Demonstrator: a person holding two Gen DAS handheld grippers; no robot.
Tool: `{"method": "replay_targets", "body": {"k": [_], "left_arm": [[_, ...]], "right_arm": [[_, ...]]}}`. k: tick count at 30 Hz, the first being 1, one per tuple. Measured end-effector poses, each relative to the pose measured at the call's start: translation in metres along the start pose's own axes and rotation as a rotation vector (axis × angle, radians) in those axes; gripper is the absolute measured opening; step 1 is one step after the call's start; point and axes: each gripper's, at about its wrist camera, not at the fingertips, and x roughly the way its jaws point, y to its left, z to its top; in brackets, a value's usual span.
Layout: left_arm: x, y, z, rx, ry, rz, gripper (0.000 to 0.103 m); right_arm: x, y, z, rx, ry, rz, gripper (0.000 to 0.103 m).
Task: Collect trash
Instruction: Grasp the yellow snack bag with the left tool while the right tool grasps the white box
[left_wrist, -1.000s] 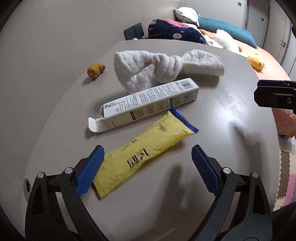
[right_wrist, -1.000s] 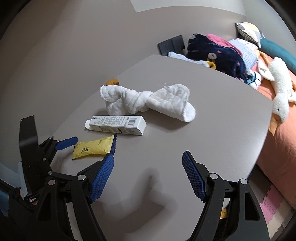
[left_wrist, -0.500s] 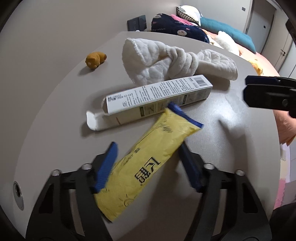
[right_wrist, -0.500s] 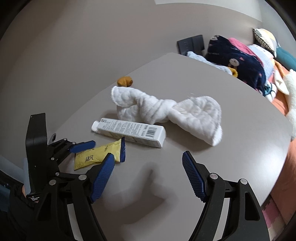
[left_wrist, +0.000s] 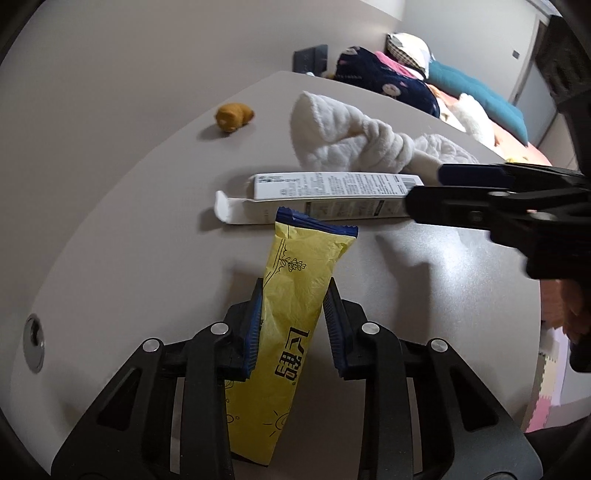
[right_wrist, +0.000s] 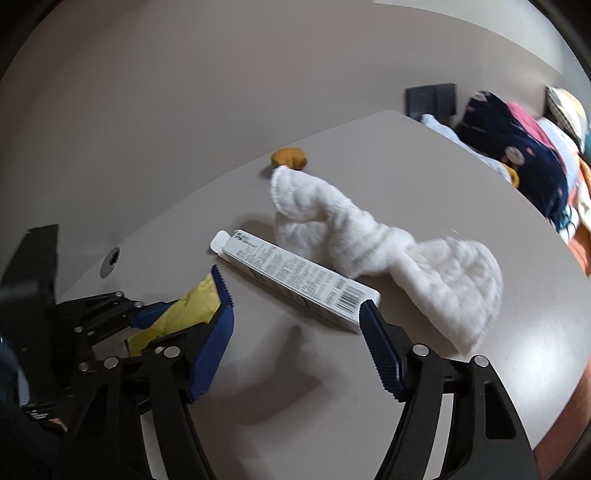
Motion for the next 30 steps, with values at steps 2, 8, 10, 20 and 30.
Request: {"method": "replay_targets", "body": {"k": [2,8,10,20,30], "left_arm": [[-0.005,0.004,-0.002,-0.01,-0.001,0.014,0.03],[-0.014,0.017,-0.007,-0.057,0.006,0.044,0.03],[-0.015,0.022,-0.007,-0.069,0.008,0.052,0.03],[-0.014,0.038,-0.008,-0.113,0.003,0.062,0.03],[-0.014,0.038,-0.011,-0.124,0.005,0.064,0.03]], "right_arm": [[0.007,0.003,0.003,-0.022,0.016,0.01,0.066],[0.028,0.013,0.015,-0.102,0.049,0.013,0.061],[0.036,0.016,0.019,-0.132,0.062,0.008,0.06],[0.065,0.025,0.033,-0.262,0.137,0.015,0.047],[0.077,0.042,0.017,-0.31,0.176,0.007,0.028]]}}
